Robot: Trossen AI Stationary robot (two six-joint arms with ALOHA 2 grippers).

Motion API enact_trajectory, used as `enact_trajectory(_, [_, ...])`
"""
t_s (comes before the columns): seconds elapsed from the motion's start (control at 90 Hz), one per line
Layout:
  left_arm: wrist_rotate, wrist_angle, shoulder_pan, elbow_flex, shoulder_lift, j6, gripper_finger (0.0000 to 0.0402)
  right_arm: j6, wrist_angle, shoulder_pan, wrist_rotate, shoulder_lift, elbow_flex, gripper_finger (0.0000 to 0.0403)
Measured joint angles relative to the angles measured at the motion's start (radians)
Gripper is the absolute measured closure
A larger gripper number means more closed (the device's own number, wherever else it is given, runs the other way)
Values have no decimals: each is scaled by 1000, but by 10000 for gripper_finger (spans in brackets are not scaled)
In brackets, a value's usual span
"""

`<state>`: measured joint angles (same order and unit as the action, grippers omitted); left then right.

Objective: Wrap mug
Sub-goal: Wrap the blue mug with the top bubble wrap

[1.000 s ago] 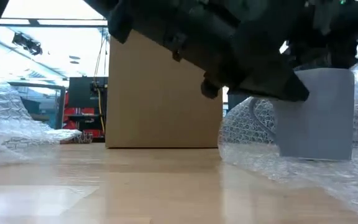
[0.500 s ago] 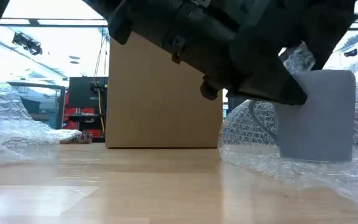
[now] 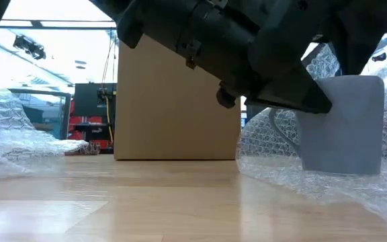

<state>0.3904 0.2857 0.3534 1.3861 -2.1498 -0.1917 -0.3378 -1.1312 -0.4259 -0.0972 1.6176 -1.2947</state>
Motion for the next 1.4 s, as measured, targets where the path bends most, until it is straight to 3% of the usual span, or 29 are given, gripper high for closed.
enact_trajectory(0.789, [-2,18,0,0,0,-3,386,33,411,50,85,0,244,403])
enact_trajectory(0.956, [-3,17,0,0,0,-3,386,55,316,53,85,2,155,403])
enact_trajectory(1.211, [-2,17,0,0,0,-3,386,49,4,20,48,2,-37,403])
enact_trajectory(1.4, [-3,16,0,0,0,-4,386,-13,-66,-12,41,1,-49,403])
